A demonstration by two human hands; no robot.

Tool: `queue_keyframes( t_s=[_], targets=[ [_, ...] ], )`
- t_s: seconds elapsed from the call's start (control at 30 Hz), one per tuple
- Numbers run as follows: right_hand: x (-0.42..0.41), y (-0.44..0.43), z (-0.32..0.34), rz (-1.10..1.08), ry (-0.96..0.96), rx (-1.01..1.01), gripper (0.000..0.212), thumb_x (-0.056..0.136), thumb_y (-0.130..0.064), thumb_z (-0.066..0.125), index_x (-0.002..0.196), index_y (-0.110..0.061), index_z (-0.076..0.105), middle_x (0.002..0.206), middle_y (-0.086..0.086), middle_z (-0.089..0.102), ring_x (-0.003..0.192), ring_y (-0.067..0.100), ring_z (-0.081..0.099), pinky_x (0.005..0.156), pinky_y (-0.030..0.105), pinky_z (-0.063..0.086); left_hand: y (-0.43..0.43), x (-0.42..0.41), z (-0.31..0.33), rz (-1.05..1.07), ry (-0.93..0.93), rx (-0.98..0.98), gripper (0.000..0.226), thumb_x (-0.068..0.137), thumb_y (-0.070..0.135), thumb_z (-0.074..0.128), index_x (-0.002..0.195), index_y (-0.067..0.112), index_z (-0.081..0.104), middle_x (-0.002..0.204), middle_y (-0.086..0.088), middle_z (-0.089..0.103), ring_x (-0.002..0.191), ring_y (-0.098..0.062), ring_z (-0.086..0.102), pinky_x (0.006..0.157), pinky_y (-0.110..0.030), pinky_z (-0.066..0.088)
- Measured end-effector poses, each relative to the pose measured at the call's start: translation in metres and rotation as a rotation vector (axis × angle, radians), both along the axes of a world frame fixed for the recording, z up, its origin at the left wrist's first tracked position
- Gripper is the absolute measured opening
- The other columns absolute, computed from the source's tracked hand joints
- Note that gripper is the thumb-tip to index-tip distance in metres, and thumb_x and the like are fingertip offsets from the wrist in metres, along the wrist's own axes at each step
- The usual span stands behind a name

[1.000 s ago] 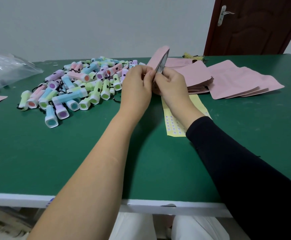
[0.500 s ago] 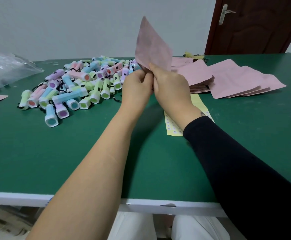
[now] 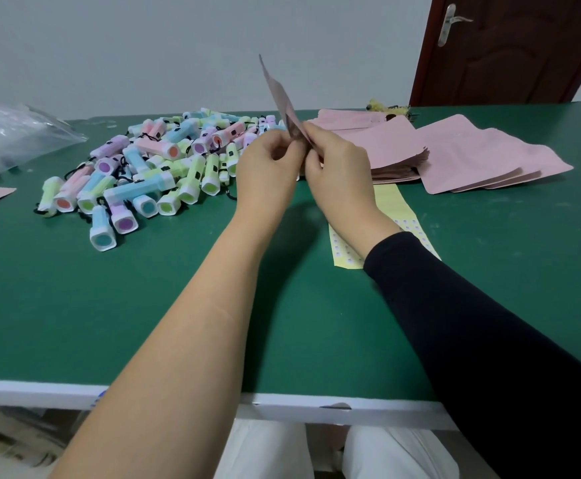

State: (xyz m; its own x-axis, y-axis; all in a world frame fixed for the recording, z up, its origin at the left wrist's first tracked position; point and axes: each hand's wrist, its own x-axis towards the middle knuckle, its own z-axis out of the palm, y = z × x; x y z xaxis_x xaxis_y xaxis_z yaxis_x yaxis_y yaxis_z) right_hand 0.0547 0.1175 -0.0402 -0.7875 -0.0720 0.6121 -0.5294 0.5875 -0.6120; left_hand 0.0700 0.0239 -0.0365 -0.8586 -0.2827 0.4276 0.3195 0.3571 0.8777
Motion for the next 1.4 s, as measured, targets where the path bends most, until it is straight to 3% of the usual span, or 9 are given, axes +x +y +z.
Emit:
queue_keyframes(
  t_s=[0.13,0.27,0.4,0.5,0.63,0.73,0.83,1.07,1.4],
  targets=[
    [0.005,-0.007,0.004,0.042,-0.004,-0.159,0.032,0.094,-0.004,0.044,0.117,-0.010,0.065,0.096,0.009,0.072,0.086,0.025,0.063,0.077,0.032,0.049,0.002,0.003,0.001,-0.030,0.044,0.200,0.010,0.095,0.019,0.061,0.086,0.020,0.066,0.077,0.011,0.069,0.071,-0.008,0.064,0.075,-0.039,0.057],
    [0.007,-0.008,0.007,0.107,-0.051,-0.247,0.034,0.092,0.001,0.043,0.115,-0.009,0.066,0.096,0.012,0.073,0.095,0.028,0.066,0.085,0.040,0.052,-0.003,0.002,-0.001,0.068,0.149,-0.130,0.021,0.099,0.023,0.055,0.111,0.019,0.072,0.086,0.010,0.071,0.081,-0.006,0.064,0.076,-0.019,0.051],
    [0.007,-0.005,0.003,0.098,-0.085,-0.293,0.040,0.087,0.006,0.040,0.111,-0.010,0.068,0.088,0.007,0.072,0.084,0.022,0.064,0.077,0.028,0.049,-0.005,-0.003,-0.004,0.096,0.134,-0.405,0.020,0.098,0.018,0.051,0.090,0.012,0.069,0.070,0.002,0.064,0.066,-0.016,0.055,0.062,-0.027,0.039],
    [0.004,-0.004,-0.002,0.033,-0.062,-0.195,0.037,0.088,0.004,0.042,0.110,-0.010,0.069,0.066,-0.007,0.054,0.062,0.010,0.045,0.059,0.020,0.035,-0.005,-0.006,-0.005,0.132,0.089,-0.451,0.022,0.096,0.014,0.053,0.074,0.018,0.055,0.056,0.010,0.046,0.053,-0.009,0.040,0.056,-0.027,0.024],
    [0.003,-0.004,-0.004,-0.016,-0.005,-0.064,0.022,0.093,-0.001,0.043,0.095,-0.009,0.063,0.069,-0.005,0.047,0.067,0.022,0.040,0.058,0.026,0.023,-0.008,-0.007,-0.005,0.167,0.058,-0.423,0.026,0.095,0.016,0.054,0.069,0.015,0.051,0.053,0.010,0.043,0.051,-0.009,0.037,0.049,-0.026,0.025],
    [0.001,-0.002,-0.004,-0.033,-0.021,0.016,0.022,0.094,-0.003,0.042,0.098,-0.007,0.063,0.075,0.004,0.055,0.072,0.026,0.044,0.060,0.030,0.025,-0.009,-0.005,-0.003,0.129,0.029,-0.400,0.023,0.094,0.017,0.055,0.072,0.014,0.059,0.057,0.005,0.053,0.055,-0.013,0.042,0.050,-0.018,0.030],
    [-0.001,0.001,-0.003,-0.052,-0.005,0.030,0.024,0.091,-0.005,0.043,0.096,-0.007,0.066,0.077,0.011,0.063,0.071,0.027,0.047,0.060,0.032,0.026,-0.011,-0.004,0.000,0.099,0.012,-0.372,0.025,0.094,0.018,0.056,0.079,0.002,0.067,0.073,-0.014,0.067,0.064,-0.017,0.047,0.058,-0.030,0.035],
    [0.000,-0.001,-0.005,-0.026,-0.032,0.115,0.021,0.092,-0.011,0.045,0.101,-0.009,0.065,0.085,0.013,0.068,0.079,0.031,0.055,0.067,0.036,0.038,-0.014,-0.004,0.000,0.081,-0.047,-0.358,0.025,0.095,0.018,0.056,0.082,0.001,0.069,0.081,-0.016,0.072,0.069,-0.026,0.056,0.065,-0.033,0.046],
    [-0.002,-0.004,-0.008,-0.167,-0.033,0.332,0.006,0.096,-0.011,0.043,0.095,-0.011,0.050,0.086,0.014,0.062,0.072,0.030,0.039,0.061,0.033,0.023,-0.015,-0.004,0.001,0.041,-0.072,-0.360,0.027,0.093,0.016,0.056,0.082,-0.006,0.066,0.083,-0.021,0.070,0.069,-0.023,0.056,0.074,-0.039,0.055]
  ],
)
